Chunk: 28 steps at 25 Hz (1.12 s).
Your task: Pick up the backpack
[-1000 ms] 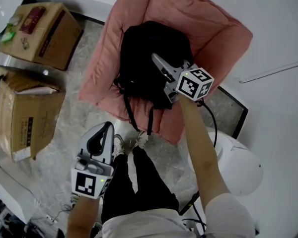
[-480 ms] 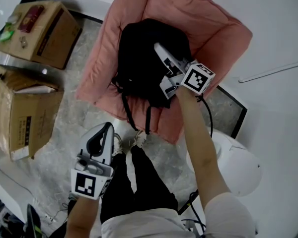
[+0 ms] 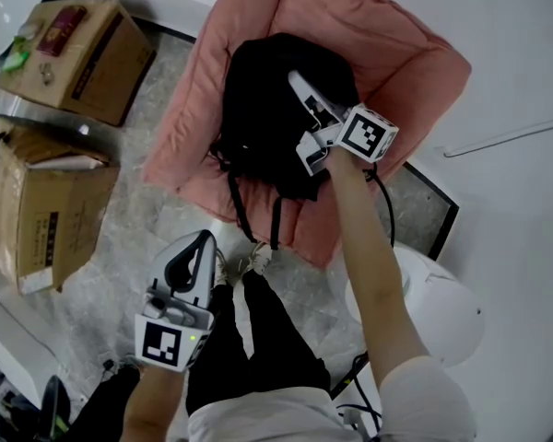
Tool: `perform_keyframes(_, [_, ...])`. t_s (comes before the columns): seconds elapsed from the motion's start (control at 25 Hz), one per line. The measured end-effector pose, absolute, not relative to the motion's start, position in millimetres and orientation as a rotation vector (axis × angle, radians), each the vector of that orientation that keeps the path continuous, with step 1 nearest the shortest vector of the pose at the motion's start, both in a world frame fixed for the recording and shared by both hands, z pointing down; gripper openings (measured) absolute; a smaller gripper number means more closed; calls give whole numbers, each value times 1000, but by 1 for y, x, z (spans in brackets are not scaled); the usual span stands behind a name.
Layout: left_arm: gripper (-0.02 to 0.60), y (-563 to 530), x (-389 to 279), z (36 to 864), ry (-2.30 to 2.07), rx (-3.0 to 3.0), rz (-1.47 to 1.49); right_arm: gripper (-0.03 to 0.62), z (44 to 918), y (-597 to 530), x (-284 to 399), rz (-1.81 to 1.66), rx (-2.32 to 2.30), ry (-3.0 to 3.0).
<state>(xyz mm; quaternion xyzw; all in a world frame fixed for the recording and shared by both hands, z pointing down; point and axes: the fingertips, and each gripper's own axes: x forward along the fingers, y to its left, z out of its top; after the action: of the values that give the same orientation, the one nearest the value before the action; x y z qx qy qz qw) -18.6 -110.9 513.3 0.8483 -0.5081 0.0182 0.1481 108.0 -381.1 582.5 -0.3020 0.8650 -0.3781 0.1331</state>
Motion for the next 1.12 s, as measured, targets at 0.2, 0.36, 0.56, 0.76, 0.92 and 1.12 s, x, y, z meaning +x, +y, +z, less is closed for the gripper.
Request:
perform_keyframes(0.2, [15, -105, -21, 517, -1452, 2438, 55, 43, 568, -375, 104, -1078, -775, 2459])
perform_keyframes(0.36, [15, -101, -22, 520, -1440, 2437, 69, 41, 560, -370, 102, -972, -804, 2545])
perform_keyframes(0.56, [15, -101, -26, 519, -1452, 2434, 65, 40, 547, -362, 105, -942, -750, 2534])
perform_keyframes(0.76, [15, -100, -30, 513, -1451, 2443, 57, 40, 536, -357, 103, -851, -766, 2612])
perform_keyframes(0.92, [15, -97, -34, 512, -1452, 2445, 62, 40, 531, -350, 100, -815, -771, 2636])
perform_keyframes(1.12, [15, -93, -40, 514, -1453, 2449, 68, 38, 525, -334, 94, -745, -830, 2621])
